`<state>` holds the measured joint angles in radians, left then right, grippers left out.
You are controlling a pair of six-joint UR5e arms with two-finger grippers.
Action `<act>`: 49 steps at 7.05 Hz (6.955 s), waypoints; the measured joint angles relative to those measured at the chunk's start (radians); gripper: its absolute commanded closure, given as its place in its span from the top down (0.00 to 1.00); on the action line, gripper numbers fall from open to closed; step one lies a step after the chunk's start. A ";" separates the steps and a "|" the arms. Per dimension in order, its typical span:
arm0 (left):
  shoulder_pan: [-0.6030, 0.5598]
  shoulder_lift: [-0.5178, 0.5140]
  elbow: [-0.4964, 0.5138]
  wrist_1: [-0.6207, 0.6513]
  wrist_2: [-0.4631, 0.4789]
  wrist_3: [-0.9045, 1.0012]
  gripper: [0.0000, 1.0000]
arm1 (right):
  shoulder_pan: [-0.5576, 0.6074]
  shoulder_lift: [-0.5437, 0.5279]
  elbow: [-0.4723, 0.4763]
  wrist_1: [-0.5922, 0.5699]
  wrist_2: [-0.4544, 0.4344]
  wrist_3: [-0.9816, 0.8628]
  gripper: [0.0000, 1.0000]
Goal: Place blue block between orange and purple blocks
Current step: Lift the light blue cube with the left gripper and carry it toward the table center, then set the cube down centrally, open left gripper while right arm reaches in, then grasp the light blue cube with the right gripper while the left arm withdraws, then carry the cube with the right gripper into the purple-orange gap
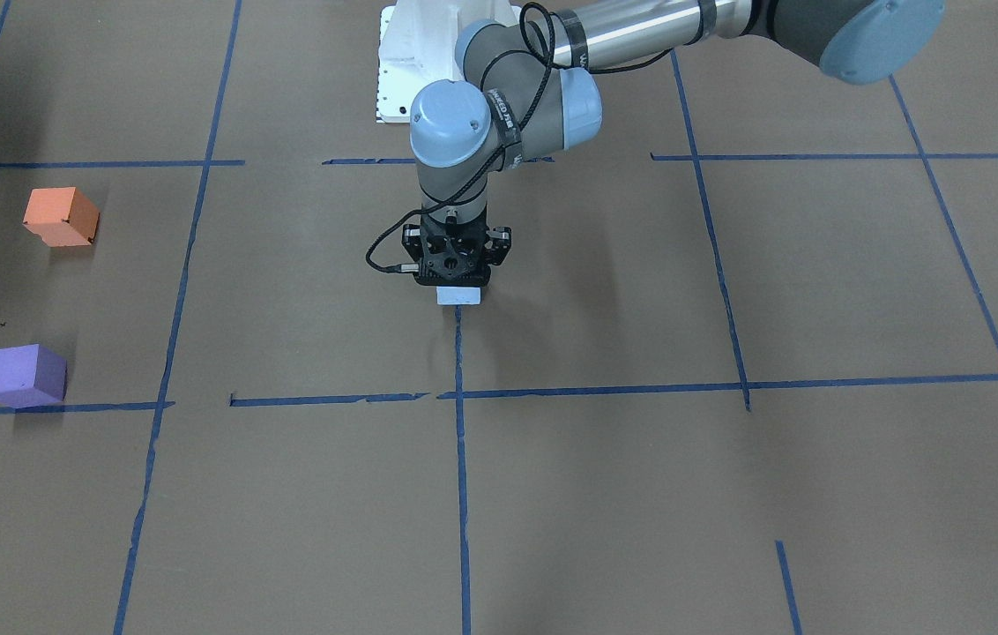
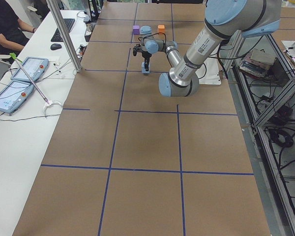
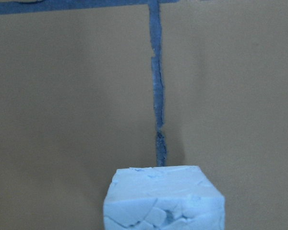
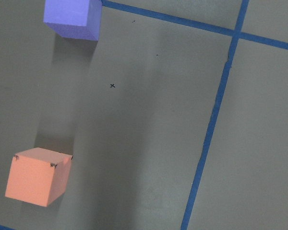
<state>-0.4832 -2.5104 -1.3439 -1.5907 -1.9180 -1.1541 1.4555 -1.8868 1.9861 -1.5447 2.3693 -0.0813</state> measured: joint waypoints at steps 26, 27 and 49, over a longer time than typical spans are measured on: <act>-0.376 0.853 -0.782 -0.049 -0.170 0.335 1.00 | -0.968 1.214 -0.545 -0.093 -0.547 1.341 0.99; -0.375 0.854 -0.781 -0.049 -0.169 0.335 1.00 | -0.976 1.213 -0.570 -0.050 -0.554 1.337 0.99; -0.376 0.856 -0.816 -0.048 -0.161 0.321 1.00 | -0.457 0.284 -0.207 0.275 -0.188 0.834 0.23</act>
<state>-0.8590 -1.6543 -2.1597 -1.6383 -2.0791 -0.8331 0.9984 -1.6028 1.7791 -1.2695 2.1815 0.7530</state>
